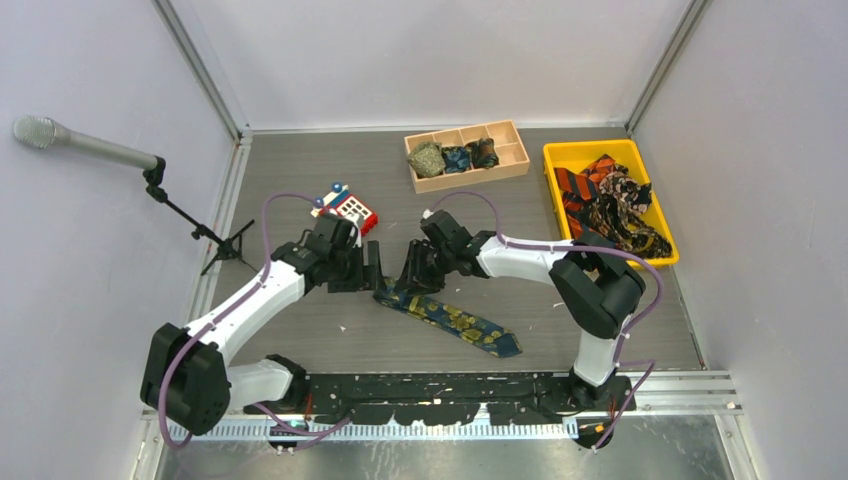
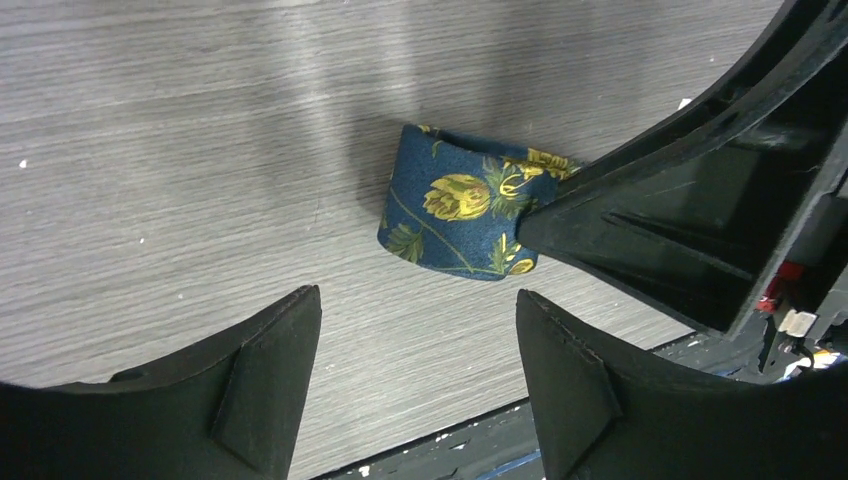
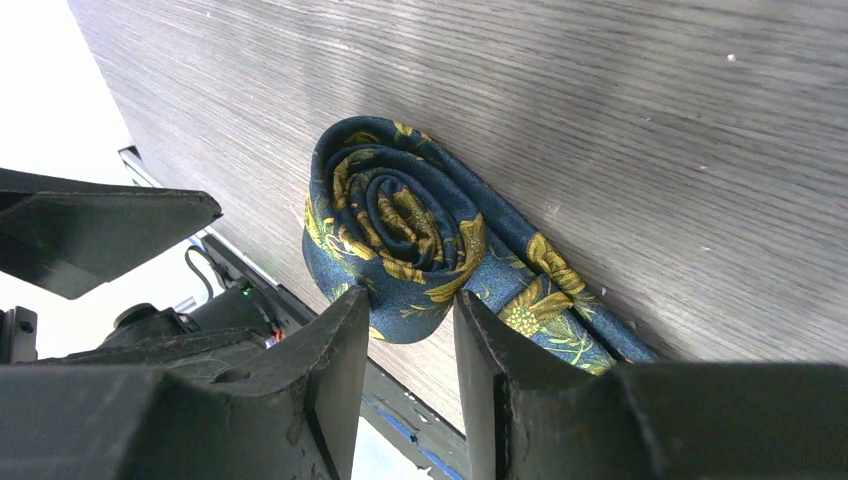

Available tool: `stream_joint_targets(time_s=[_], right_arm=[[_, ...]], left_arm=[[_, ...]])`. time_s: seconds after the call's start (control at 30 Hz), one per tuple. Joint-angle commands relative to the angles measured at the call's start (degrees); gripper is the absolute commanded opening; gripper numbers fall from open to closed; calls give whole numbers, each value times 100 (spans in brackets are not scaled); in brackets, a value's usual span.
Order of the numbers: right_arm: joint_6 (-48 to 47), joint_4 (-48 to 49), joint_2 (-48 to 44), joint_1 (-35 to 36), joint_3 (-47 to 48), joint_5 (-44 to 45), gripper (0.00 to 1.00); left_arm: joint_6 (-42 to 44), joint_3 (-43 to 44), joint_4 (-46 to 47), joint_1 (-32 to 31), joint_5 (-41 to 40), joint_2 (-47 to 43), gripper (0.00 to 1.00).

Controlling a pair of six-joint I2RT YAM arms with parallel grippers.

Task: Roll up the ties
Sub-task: Roll the tie at the center of the board.

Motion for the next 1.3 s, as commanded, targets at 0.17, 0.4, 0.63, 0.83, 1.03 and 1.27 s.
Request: stream_joint_targets(time_s=[0.17,0.4,0.63,0.83,1.03,1.27], right_arm=[[-73,295,69,-67,-118,-108,42],[-62,421,117,-114,-267,-156,41],[-53,543,167,-167,-402,-186,41],[-44,624,265,-185,-471,-209,41],[-34,709,350,-209,-526,-233,41],[-21,792,405,-265,-639,-275,41]], left_arm=[[40,-186,696,111,475,123,75],[-31,-298,833,178,510,221,73],[-40,-529,1233,260,817,285,75],[-118,-675,1500,327,1032,407,76],[-207,-836,1834,424,1276,497,76],[-334,-965,2125,569,1557,661,76]])
